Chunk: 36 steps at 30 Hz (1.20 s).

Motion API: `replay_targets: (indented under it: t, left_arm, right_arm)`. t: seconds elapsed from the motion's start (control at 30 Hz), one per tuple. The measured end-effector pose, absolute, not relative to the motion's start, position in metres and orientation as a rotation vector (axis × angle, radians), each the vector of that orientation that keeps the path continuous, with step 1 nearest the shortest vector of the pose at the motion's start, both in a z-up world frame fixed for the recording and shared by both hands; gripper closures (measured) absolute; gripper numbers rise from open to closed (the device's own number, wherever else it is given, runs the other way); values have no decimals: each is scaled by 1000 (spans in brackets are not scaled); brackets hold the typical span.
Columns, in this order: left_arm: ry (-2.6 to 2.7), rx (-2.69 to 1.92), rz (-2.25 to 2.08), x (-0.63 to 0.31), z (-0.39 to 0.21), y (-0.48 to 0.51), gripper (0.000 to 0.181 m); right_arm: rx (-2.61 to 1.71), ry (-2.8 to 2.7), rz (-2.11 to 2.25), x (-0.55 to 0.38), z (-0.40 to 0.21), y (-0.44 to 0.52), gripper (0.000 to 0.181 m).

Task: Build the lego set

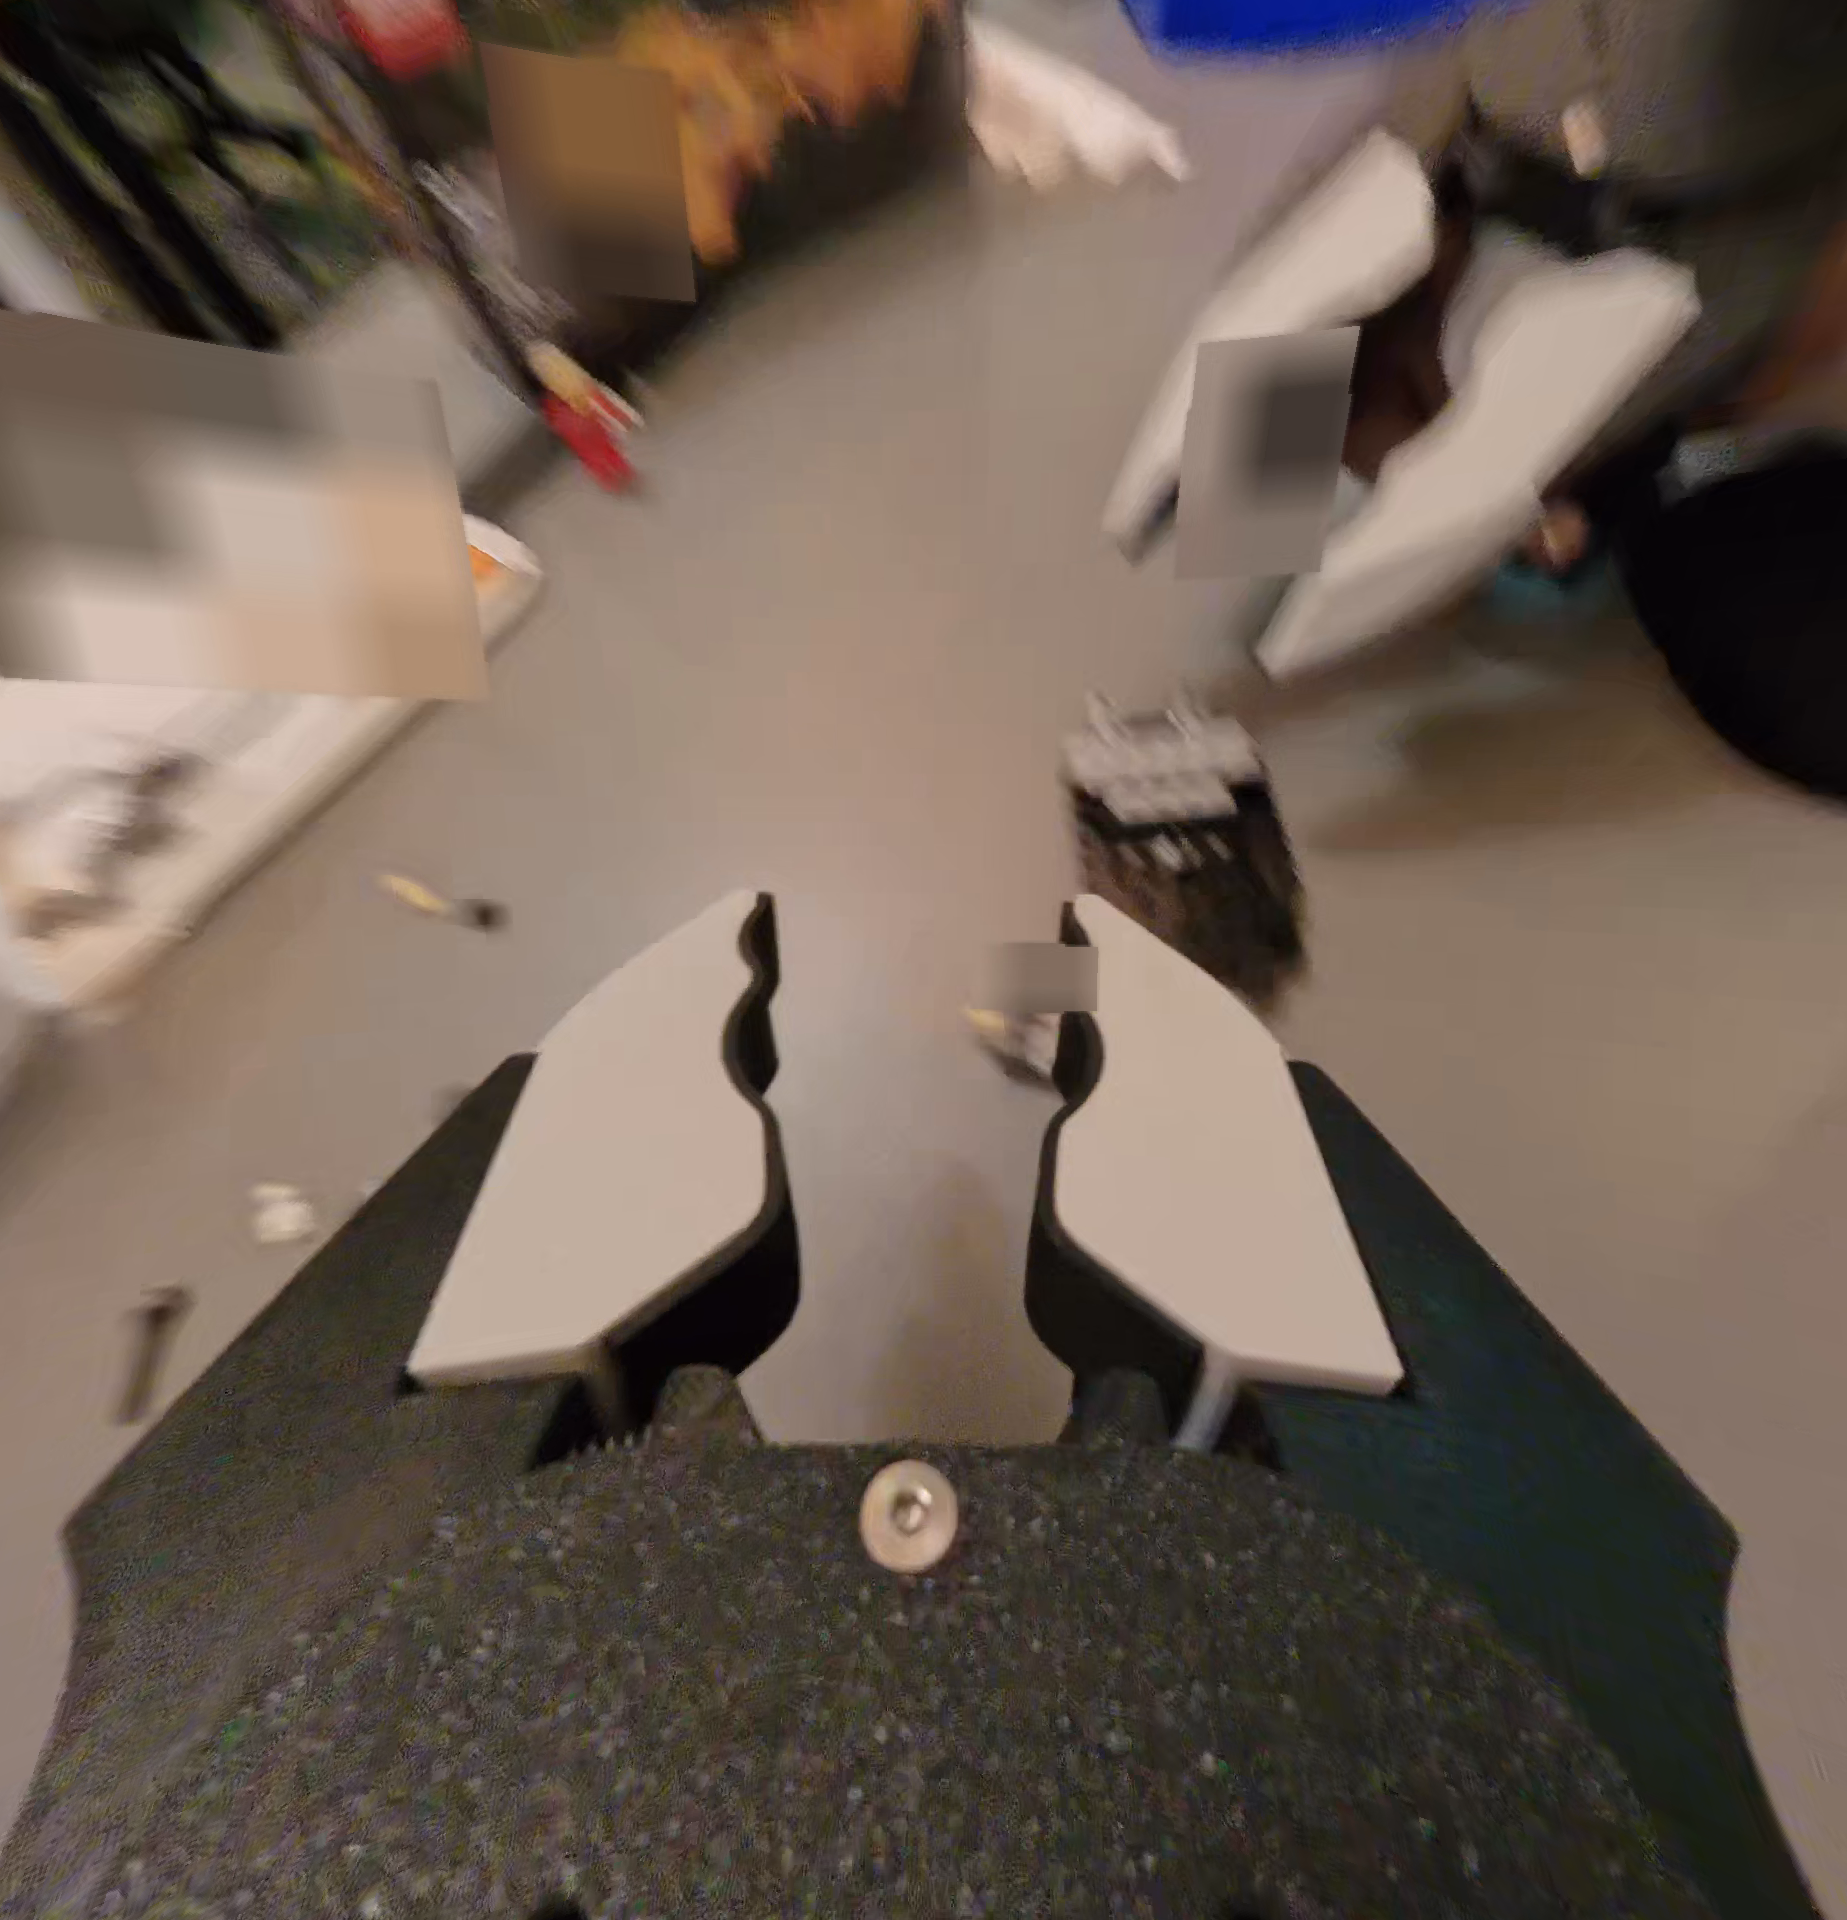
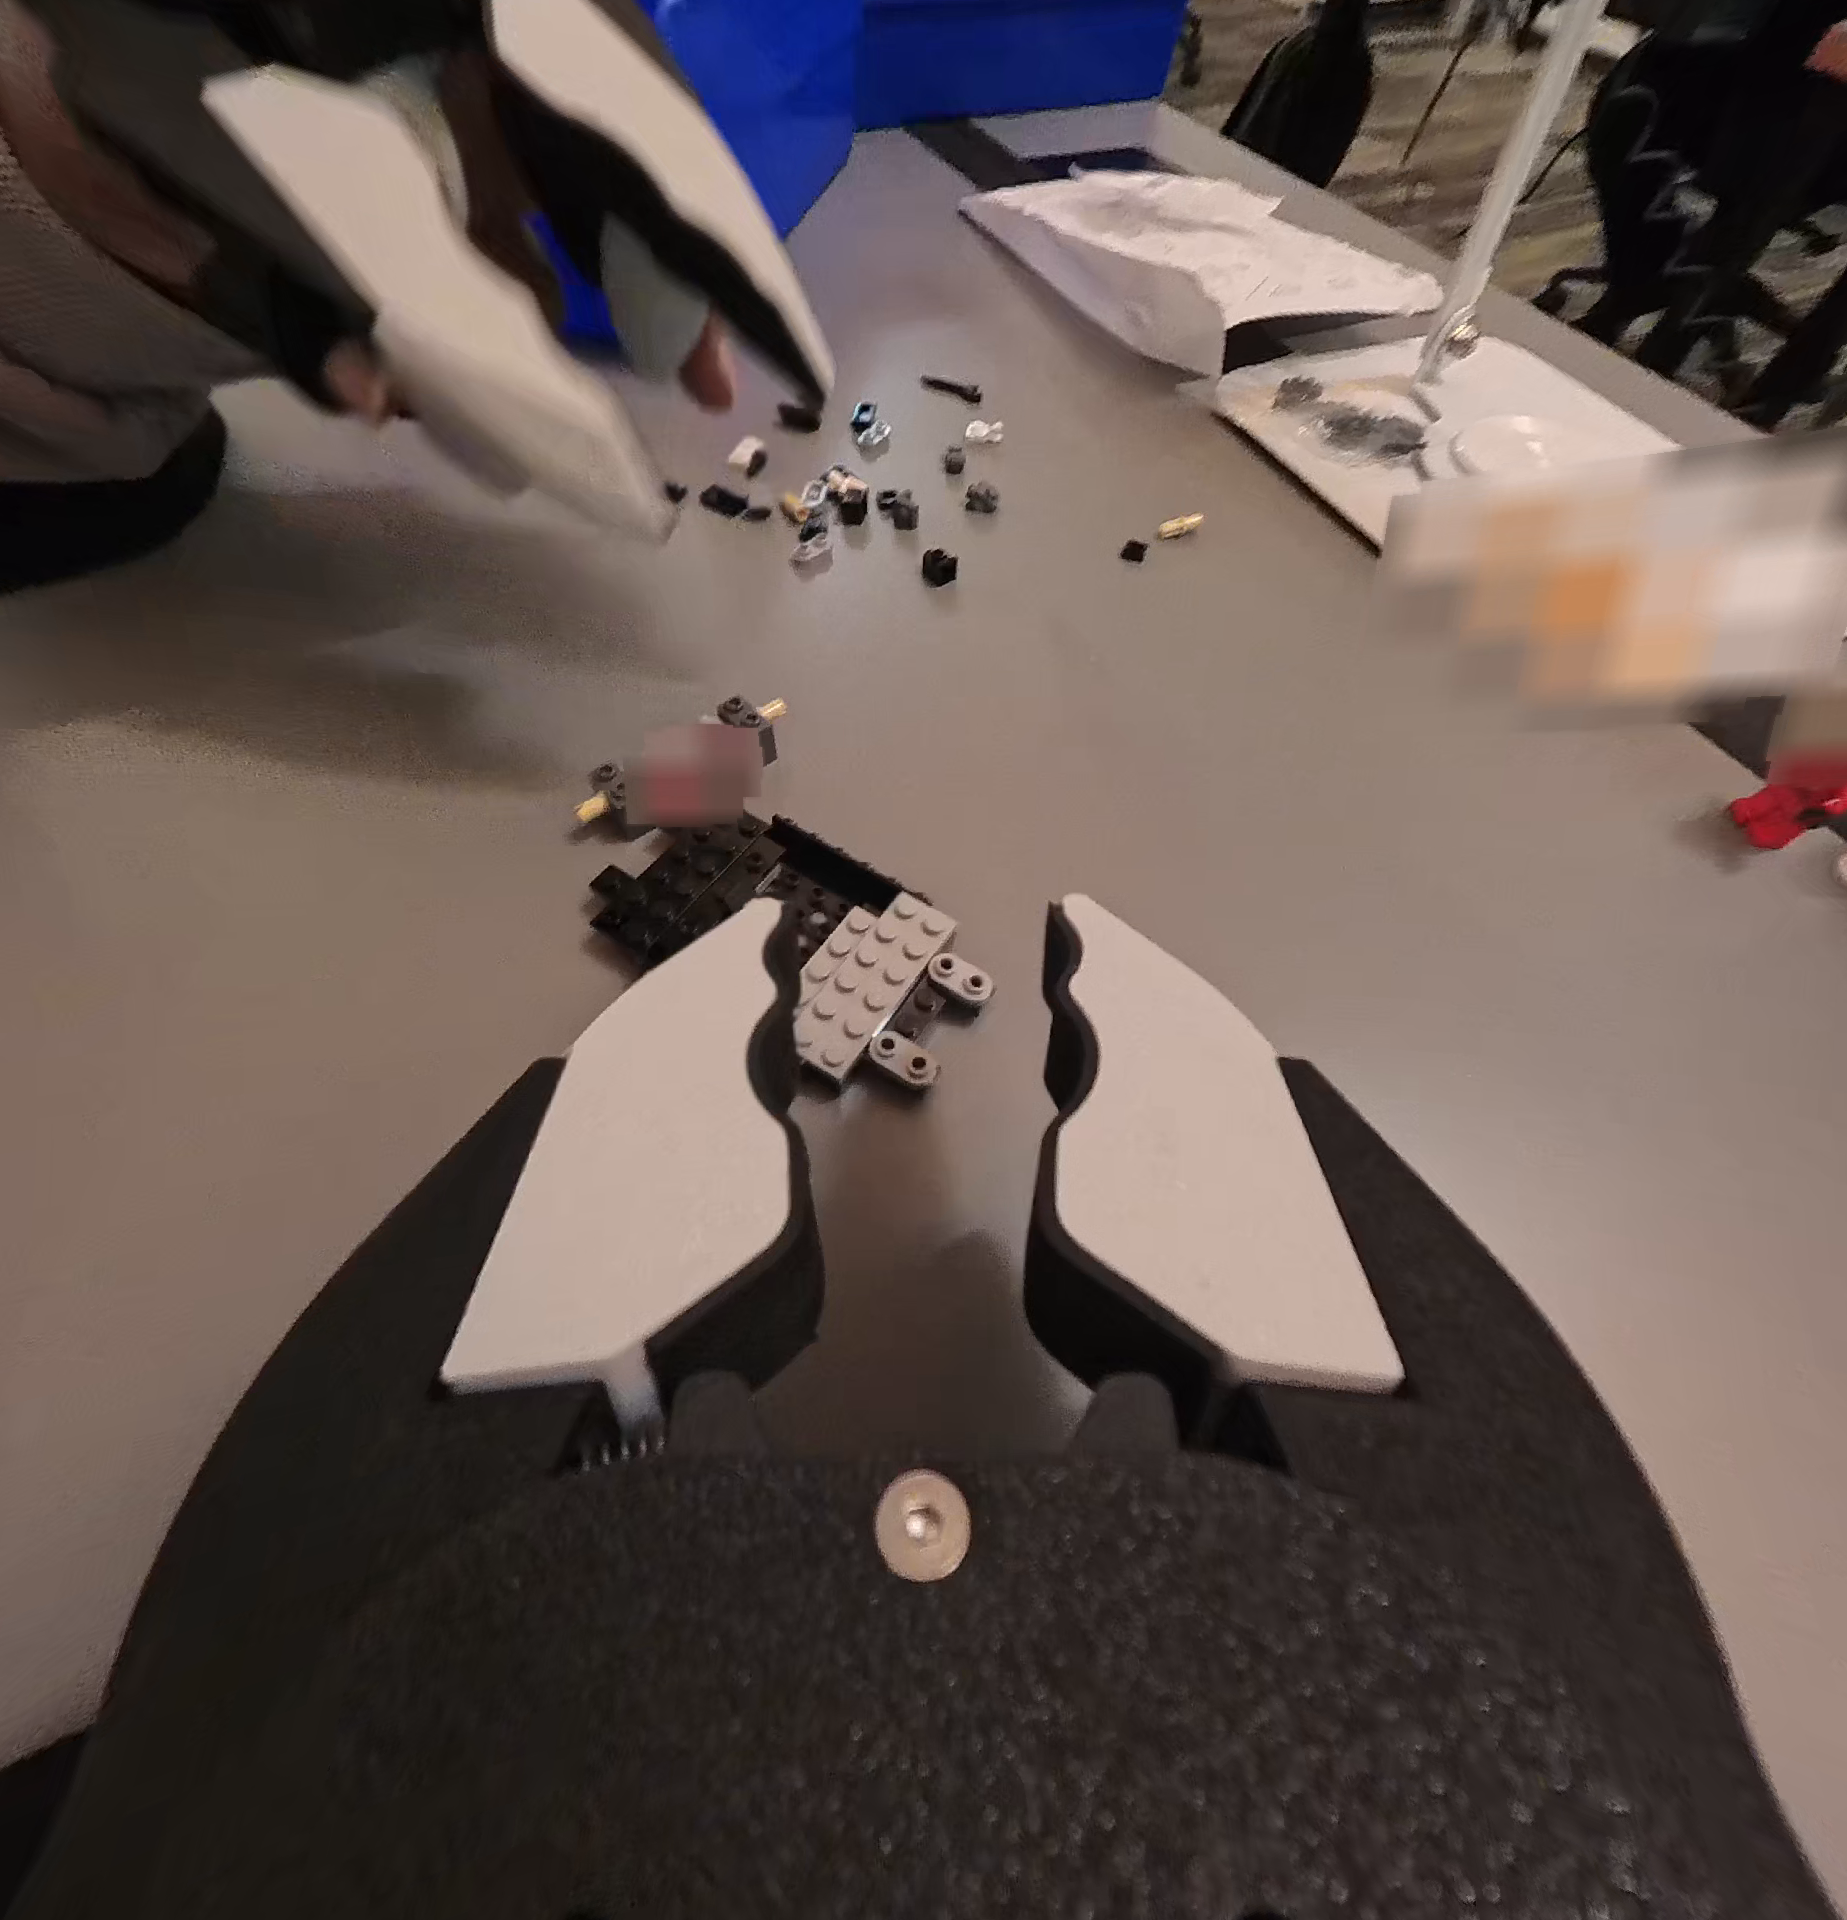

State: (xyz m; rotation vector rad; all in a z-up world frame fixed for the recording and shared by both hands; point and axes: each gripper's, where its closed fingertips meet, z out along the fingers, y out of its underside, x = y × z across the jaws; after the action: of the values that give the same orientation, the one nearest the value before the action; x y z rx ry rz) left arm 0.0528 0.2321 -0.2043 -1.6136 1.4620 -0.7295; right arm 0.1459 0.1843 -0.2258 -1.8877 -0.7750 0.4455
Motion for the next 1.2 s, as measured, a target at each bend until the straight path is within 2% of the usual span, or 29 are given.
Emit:
replay_targets:
  t: [0.1,0.2,0.37,0.53,0.67,0.8,1.2]
  left_arm:
    - [1107,-1510,-703,44,-144,295,152]
    - [781,-1430,-531,17,-92,363,181]
    - [496,-1465,-435,-7,-51,445,181]
    - [395,-1506,-397,-6,-42,483,181]
    - [372,-1520,-389,4,-45,494,181]
    - [394,-1521,-366,18,-54,500,181]
    - [363,-1466,-328,20,-37,530,181]
  right_arm:
    - [-1852,-708,411,154,-215,191,138]
    - [-1827,-635,356,165,-211,197,139]
    - [-1742,-465,236,194,-190,208,141]
    - [-1619,-206,106,231,-152,212,155]
    - [-1556,-49,5,244,-126,215,173]
    - [-1513,87,46,243,-109,218,181]
    - [-1580,-120,-84,236,-151,227,181]
